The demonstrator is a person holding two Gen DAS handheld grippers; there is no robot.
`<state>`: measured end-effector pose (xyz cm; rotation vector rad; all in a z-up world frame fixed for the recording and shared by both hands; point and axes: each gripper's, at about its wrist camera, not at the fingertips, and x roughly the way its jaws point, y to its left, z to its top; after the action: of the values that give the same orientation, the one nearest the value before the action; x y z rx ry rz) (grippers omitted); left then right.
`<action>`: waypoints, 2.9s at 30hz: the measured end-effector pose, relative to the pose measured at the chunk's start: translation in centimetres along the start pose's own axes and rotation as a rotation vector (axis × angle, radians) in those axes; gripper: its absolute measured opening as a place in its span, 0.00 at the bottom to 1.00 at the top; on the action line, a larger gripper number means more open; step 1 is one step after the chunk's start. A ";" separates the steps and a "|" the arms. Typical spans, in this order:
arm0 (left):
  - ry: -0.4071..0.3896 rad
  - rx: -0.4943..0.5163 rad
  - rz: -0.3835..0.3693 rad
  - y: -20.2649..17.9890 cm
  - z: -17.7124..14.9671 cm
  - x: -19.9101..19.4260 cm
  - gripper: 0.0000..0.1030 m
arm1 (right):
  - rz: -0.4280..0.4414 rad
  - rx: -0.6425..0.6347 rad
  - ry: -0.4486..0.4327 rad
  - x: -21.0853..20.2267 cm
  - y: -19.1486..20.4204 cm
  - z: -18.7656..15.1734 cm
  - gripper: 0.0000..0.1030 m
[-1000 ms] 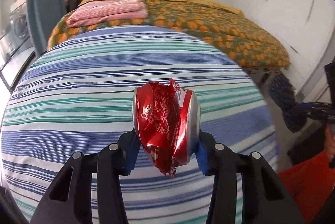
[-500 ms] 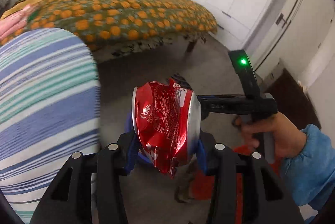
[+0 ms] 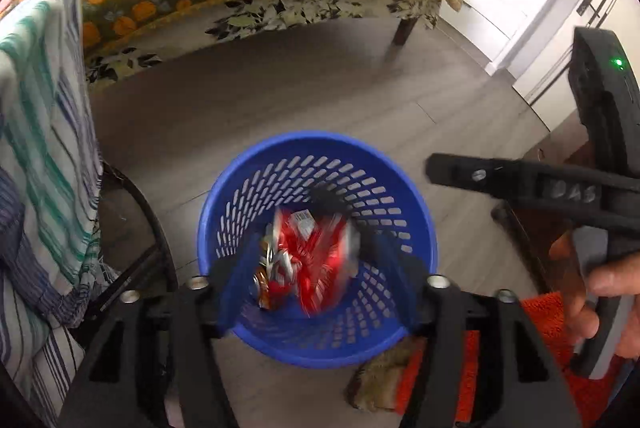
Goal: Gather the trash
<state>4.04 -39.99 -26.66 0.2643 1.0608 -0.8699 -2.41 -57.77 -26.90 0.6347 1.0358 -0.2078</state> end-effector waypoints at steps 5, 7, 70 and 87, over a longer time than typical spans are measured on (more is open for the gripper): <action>-0.116 0.037 0.069 -1.1 -1.2 -3.9 0.92 | -0.066 0.045 -0.086 -3.2 -0.3 -0.6 0.96; -0.159 0.062 0.082 -1.8 -1.4 -5.9 0.95 | -0.097 0.043 -0.126 -4.9 0.0 -0.9 0.96; -0.030 0.037 0.224 -2.7 -3.4 -12.2 0.95 | -0.271 -0.156 -0.166 -12.3 7.7 -12.4 0.96; -0.027 0.037 0.222 -2.6 -3.4 -12.1 0.95 | -0.268 -0.163 -0.164 -11.9 8.2 -12.7 0.96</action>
<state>-2.57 -33.74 -17.60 0.3925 0.9701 -0.6917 -14.09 -45.40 -18.02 0.3238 0.9659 -0.3986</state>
